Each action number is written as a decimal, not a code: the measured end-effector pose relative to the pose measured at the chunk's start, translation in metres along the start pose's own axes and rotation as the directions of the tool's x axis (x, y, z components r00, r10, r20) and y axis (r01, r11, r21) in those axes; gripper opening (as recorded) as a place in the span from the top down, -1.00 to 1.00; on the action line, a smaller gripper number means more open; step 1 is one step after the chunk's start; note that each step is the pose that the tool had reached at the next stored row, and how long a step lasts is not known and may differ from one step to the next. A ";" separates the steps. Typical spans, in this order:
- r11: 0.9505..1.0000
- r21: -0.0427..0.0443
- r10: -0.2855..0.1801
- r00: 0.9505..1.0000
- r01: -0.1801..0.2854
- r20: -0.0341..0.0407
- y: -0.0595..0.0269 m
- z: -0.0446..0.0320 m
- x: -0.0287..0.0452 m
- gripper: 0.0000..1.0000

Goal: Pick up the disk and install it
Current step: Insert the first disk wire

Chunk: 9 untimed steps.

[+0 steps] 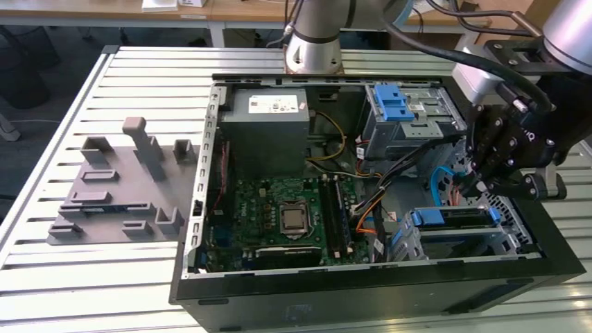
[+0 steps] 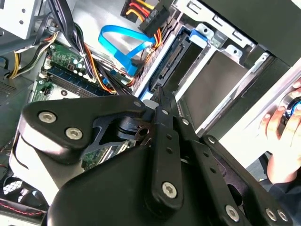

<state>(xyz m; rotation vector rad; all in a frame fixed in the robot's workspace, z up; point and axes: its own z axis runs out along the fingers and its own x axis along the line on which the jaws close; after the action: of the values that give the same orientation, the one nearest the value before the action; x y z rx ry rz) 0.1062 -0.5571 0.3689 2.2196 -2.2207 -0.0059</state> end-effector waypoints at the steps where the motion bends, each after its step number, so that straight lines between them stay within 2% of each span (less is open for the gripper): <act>1: 1.000 0.000 0.000 1.000 0.000 0.000 -0.0011 0.0000 -0.0004 0.79; 9: 1.000 0.000 0.000 1.000 0.000 0.004 -0.0173 -0.0001 -0.0020 0.79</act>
<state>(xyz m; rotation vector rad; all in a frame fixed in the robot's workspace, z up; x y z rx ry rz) 0.1235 -0.5550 0.3689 2.2214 -2.2223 -0.0106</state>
